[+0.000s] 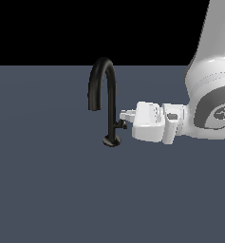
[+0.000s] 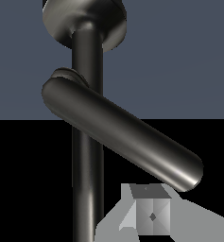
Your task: Turn on the faucet by rotating a designated handle.
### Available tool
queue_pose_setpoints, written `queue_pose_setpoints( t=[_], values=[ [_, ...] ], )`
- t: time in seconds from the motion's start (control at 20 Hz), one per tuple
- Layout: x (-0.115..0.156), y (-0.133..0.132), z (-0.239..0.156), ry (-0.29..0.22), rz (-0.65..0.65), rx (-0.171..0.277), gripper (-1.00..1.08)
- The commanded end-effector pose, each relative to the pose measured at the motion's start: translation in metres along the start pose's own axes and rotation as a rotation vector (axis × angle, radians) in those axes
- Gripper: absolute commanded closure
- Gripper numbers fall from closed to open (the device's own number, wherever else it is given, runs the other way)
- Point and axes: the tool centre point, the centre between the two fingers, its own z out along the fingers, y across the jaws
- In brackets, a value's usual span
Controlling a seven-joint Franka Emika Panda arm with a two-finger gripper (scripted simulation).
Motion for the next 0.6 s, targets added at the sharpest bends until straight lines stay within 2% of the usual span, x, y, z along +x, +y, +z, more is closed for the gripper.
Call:
queue_pose_setpoints(
  t=[0.0, 0.55],
  values=[
    [0.006, 0.003, 0.000, 0.000, 0.001, 0.000, 1.08],
    [0.064, 0.030, 0.000, 0.001, 0.025, -0.004, 1.08]
  ],
)
